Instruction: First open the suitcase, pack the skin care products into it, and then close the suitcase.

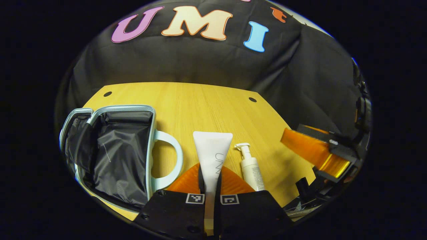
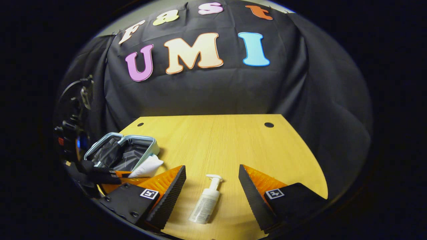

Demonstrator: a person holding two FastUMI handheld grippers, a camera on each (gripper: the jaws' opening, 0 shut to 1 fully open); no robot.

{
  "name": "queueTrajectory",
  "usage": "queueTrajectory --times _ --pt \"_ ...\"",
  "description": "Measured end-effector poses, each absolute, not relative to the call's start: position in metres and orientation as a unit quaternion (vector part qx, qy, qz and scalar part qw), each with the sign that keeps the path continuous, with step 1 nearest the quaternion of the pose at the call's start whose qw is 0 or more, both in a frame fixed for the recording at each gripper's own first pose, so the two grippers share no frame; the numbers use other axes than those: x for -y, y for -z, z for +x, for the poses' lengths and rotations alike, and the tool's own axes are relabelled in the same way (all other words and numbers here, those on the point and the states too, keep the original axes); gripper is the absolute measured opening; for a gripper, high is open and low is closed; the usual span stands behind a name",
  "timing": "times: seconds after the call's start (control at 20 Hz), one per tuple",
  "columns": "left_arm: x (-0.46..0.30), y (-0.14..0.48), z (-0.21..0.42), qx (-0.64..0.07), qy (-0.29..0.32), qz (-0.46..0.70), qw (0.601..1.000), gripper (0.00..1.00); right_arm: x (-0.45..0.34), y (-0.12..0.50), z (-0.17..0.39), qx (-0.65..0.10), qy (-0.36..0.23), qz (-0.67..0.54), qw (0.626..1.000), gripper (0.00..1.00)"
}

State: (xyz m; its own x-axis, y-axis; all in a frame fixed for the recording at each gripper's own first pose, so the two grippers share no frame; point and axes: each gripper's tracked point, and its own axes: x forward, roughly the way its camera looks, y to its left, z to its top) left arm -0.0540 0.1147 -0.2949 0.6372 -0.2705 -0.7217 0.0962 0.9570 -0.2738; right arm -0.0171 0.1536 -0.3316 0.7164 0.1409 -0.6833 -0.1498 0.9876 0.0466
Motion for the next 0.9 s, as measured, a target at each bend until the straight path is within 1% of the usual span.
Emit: queueTrajectory --times 0.2,0.4,0.6,0.75,0.8,0.85,0.9 --pt "-0.132 0.282 -0.060 -0.408 0.093 -0.102 0.902 0.03 -0.164 0.373 -0.025 -0.407 -0.080 -0.009 0.910 0.99" --pt "-0.152 0.270 -0.065 -0.399 0.080 -0.094 0.908 0.03 -0.165 0.421 -0.046 -0.457 -0.072 -0.016 0.886 0.99" --pt "-0.173 0.268 -0.071 -0.402 0.069 -0.087 0.909 0.03 -0.169 0.450 -0.063 -0.496 -0.068 -0.023 0.865 0.99" --pt "-0.188 0.268 -0.075 -0.404 0.060 -0.086 0.909 0.03 -0.164 0.463 -0.070 -0.511 -0.057 -0.045 0.856 0.98" --pt "-0.193 0.269 -0.075 -0.405 0.057 -0.087 0.908 0.03 -0.162 0.467 -0.075 -0.517 -0.053 -0.055 0.852 0.95" --pt "-0.197 0.269 -0.076 -0.406 0.054 -0.087 0.908 0.03 -0.158 0.470 -0.079 -0.524 -0.047 -0.064 0.848 0.82" --pt "-0.201 0.270 -0.077 -0.408 0.051 -0.087 0.907 0.03 -0.156 0.470 -0.080 -0.530 -0.044 -0.060 0.845 0.75"
